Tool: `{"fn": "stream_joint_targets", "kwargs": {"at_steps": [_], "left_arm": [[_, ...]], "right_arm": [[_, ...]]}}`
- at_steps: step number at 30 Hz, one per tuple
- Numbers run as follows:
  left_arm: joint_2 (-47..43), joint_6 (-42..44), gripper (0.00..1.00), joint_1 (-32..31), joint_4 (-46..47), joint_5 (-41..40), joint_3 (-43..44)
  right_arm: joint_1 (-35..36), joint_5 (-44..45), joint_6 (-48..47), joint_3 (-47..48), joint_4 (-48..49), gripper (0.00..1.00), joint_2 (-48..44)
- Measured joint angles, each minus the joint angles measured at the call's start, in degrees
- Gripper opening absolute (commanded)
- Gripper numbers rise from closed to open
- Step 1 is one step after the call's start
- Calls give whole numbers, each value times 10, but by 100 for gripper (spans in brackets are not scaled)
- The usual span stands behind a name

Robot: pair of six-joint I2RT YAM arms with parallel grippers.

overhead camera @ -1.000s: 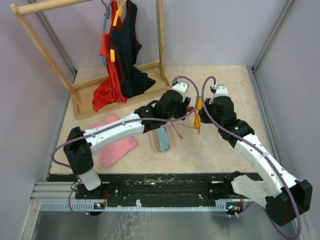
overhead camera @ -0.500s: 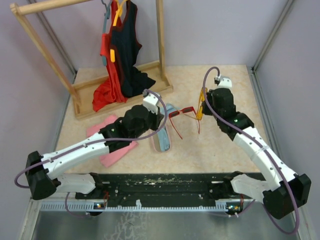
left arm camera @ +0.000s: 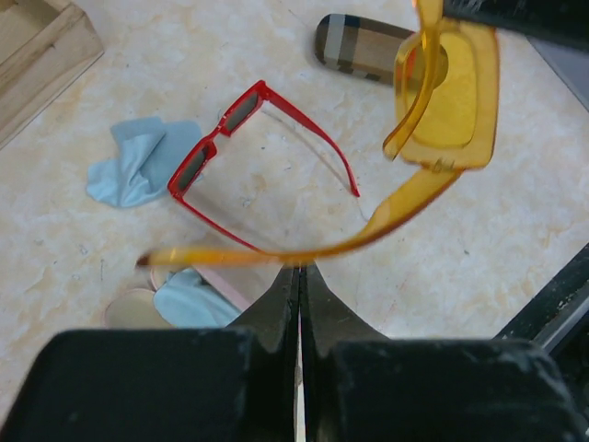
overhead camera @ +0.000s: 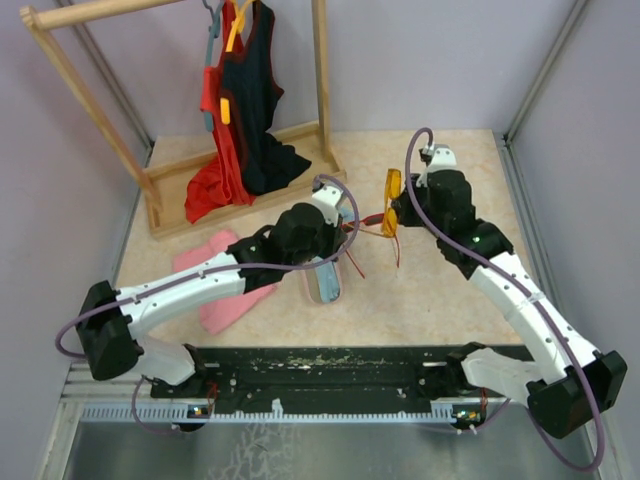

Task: Organize the sunglasses
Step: Fold the sunglasses.

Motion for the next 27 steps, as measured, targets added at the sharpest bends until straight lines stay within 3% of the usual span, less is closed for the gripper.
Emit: {"fn": "stream_joint_targets", "kwargs": {"at_steps": [9,18,22,27], "left_arm": [[88,10,0,0,-8,21,107],[131,28,3,1,-30,33,155],[132,38,13,2,-35,31,162],[123,50,39,6,-35,11,153]], "right_arm": [[46,-28,-11,-8,0,0,-10],[64,-50,-13,-16,-1,0,-10],[64,-53,-17,-19,0,0,-10],[64,-7,-13,-29,-9,0,-17]]}}
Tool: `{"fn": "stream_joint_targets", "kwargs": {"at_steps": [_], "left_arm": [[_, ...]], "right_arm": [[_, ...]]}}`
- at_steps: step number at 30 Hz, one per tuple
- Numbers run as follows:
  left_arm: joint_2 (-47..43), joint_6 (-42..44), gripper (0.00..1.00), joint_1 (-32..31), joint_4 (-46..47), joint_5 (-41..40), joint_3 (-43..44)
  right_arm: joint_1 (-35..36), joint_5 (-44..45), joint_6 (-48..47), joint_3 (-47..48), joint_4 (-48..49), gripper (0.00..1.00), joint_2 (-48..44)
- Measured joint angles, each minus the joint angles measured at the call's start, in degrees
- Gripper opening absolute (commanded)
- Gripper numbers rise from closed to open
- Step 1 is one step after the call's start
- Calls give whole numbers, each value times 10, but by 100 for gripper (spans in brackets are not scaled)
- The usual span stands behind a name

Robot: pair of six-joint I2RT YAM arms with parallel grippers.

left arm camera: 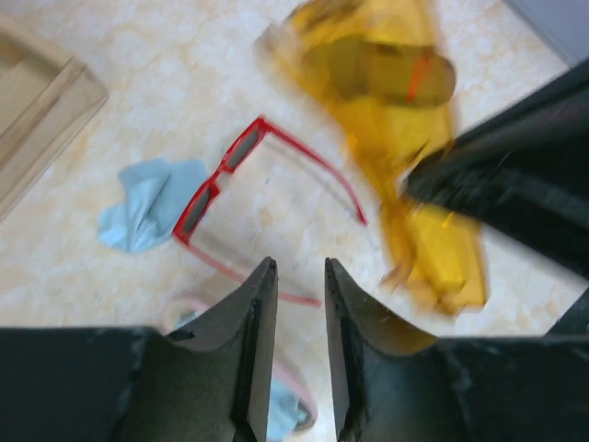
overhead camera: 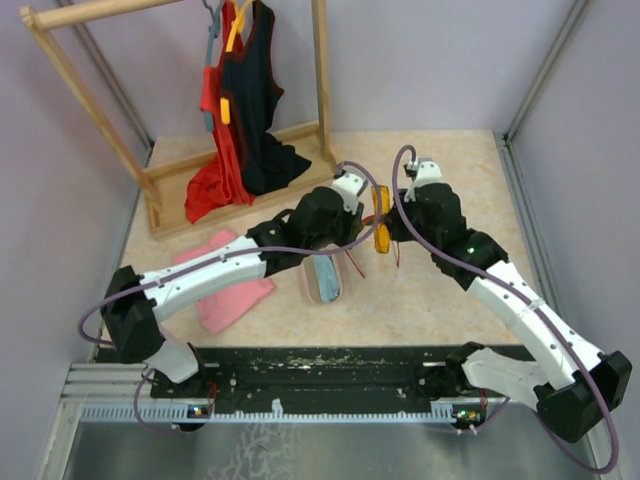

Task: Organize the sunglasses
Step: Fold the sunglasses, then place the sunglasses in the sunglasses case.

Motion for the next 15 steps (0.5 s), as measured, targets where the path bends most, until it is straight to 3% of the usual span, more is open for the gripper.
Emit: {"fn": "stream_joint_targets", "kwargs": {"at_steps": [4,10,15], "left_arm": [[-91,-10,51,34,17,3,-100],[-262,-84,71,193,81,65,-313],[-304,-159,76,216,135,134,-449]], "right_arm": [[-29,17,2,-3,-17,0,-13],[-63,-2,2,-25,-26,0,-16],[-63,-37,12,-52,-27,0,-11]]}}
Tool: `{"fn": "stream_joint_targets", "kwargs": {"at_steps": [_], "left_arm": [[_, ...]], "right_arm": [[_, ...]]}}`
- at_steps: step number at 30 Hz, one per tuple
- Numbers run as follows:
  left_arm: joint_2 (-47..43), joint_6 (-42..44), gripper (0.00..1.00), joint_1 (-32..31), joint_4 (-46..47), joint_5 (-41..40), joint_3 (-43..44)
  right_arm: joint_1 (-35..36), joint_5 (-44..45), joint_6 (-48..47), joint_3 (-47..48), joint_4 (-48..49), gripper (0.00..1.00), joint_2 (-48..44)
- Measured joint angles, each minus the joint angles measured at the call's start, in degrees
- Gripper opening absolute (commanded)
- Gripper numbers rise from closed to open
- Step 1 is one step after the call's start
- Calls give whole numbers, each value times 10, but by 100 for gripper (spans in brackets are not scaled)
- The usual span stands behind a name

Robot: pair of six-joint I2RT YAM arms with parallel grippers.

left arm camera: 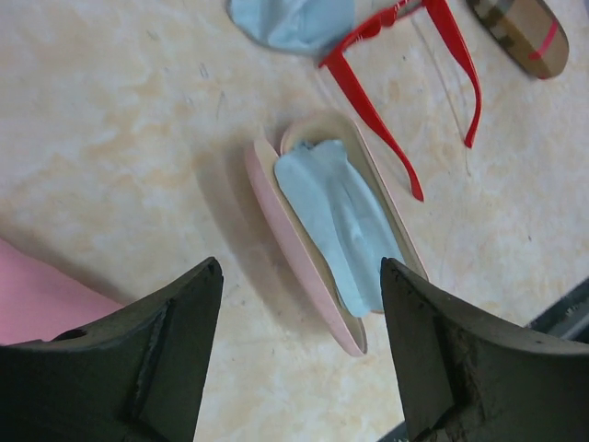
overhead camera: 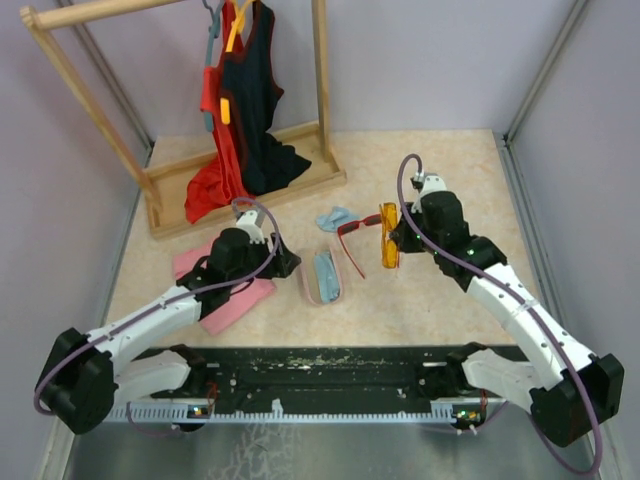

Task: Organize the sunglasses
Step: Place the sunglasses in the sunglasses case.

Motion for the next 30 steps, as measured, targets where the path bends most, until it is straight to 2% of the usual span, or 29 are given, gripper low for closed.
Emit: {"fn": "stream_joint_targets", "kwargs": {"at_steps": [8,14,22,30], "left_arm": [[83,-97,73,0,96,55,-33],[158,-120,66,0,129,87,-30],[195,-132,51,0,151,111,-29],[211,-124,53,0,151,139,-8]], "right_arm": [[0,-34,19,-29,3,0,2],[0,-42,22,-29,5,0,1],[0,-76,26,-46,24,0,-1],[0,-165,37,-70,64,0,14]]}}
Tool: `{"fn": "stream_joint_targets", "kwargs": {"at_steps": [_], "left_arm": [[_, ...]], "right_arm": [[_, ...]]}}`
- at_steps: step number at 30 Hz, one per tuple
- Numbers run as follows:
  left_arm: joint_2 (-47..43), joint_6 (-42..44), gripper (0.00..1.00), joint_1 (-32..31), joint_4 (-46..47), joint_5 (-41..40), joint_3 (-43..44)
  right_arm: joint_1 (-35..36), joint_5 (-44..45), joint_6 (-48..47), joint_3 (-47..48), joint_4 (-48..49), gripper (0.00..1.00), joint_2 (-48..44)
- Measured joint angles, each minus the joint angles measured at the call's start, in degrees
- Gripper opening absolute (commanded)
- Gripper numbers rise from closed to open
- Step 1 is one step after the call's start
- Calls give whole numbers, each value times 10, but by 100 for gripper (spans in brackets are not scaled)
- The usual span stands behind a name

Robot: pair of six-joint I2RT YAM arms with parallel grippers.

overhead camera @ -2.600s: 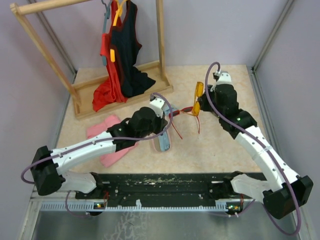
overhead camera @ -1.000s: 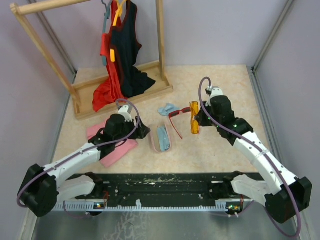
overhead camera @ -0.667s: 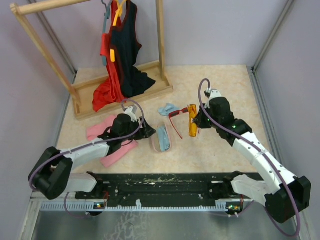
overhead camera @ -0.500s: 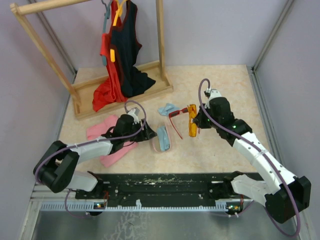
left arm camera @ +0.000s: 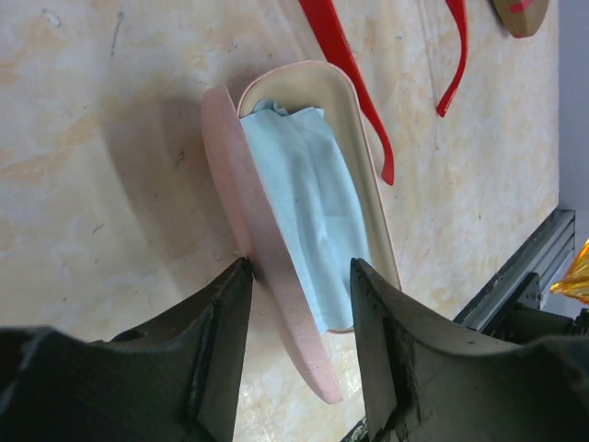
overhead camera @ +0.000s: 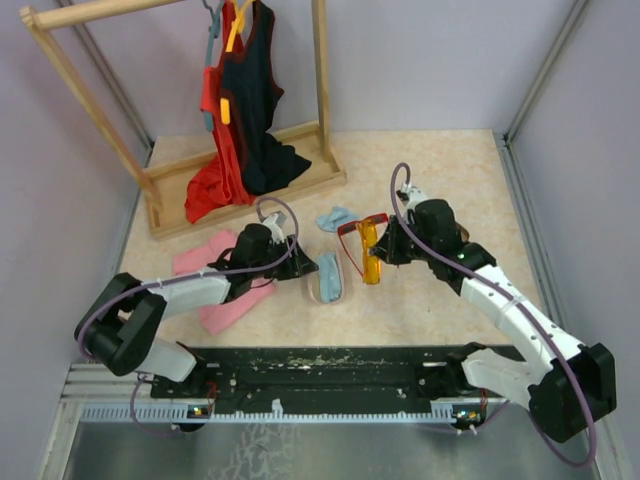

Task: Organize the sunglasses
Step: Place the sunglasses in the sunglasses case.

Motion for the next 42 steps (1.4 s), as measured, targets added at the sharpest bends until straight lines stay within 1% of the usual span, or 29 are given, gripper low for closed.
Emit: {"fn": "stream_joint_targets", "kwargs": {"at_steps": [6,12,19,25,35,42], "left_arm": [[0,10,53,0,-2,16,16],[1,13,53,-1,-2,31,21],[6,13,52,-14,-2,43,28],[18,15,52,-21,2,50,39],[25,15,52,-23,2,53,43],[30,15,52,-23,2,54,45]], "right_arm": [[0,-16,8,-13,11,0,3],[0,-27,25,-35,47,0,30],[0,-57,62,-49,115,0,84],[5,-70,79,-52,155,0,127],[16,-87,99,-53,206,0,209],[24,-104,104,-51,216,0,257]]}}
